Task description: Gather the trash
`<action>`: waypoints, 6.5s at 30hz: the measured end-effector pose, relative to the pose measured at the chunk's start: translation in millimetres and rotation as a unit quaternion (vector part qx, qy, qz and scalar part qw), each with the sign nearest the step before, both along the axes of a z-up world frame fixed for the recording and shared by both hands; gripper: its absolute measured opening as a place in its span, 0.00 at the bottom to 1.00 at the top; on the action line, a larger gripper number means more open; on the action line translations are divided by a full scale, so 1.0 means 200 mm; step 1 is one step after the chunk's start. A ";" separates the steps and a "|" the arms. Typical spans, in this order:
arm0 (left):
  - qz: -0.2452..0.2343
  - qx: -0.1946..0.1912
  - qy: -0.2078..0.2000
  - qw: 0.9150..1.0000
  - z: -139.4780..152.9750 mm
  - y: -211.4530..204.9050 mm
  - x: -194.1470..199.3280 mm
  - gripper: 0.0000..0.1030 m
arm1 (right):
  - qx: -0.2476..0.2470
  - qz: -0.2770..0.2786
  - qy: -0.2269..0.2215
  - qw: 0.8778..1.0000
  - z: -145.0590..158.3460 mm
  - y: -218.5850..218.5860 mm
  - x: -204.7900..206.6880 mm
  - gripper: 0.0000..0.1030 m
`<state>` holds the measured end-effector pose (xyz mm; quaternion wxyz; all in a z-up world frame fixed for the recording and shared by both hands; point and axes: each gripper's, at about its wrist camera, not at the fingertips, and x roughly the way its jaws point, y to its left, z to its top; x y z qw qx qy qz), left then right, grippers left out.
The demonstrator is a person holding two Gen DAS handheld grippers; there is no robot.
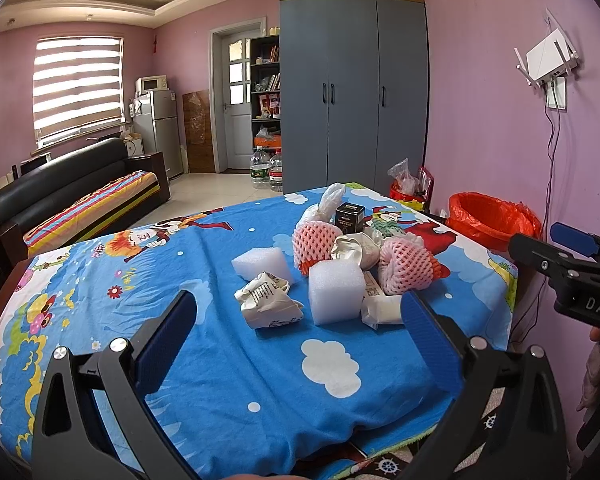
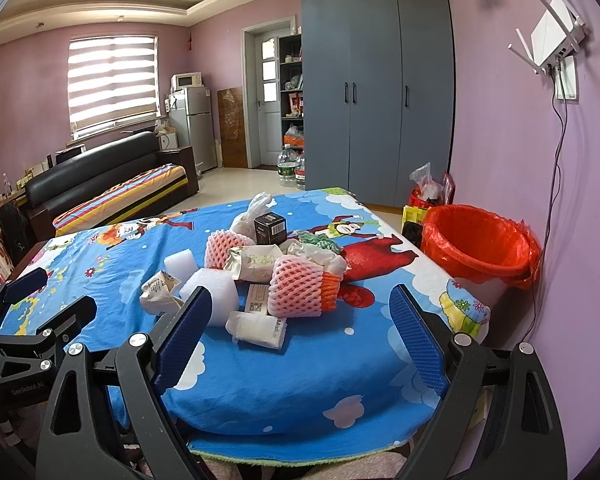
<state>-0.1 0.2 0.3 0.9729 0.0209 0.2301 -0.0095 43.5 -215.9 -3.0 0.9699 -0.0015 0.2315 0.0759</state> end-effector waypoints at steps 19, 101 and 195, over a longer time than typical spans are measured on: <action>0.001 -0.002 0.000 1.000 0.00 0.00 0.00 0.96 | 0.001 0.000 0.001 1.000 0.01 -0.01 -0.01 0.82; 0.020 -0.046 0.164 0.985 -0.55 0.25 0.92 0.72 | 0.006 0.044 0.162 0.986 -0.50 0.05 0.86 0.40; -0.145 -0.009 0.041 0.989 0.14 -0.48 1.20 0.95 | 0.037 -0.047 0.054 0.997 -0.22 -0.58 0.76 0.75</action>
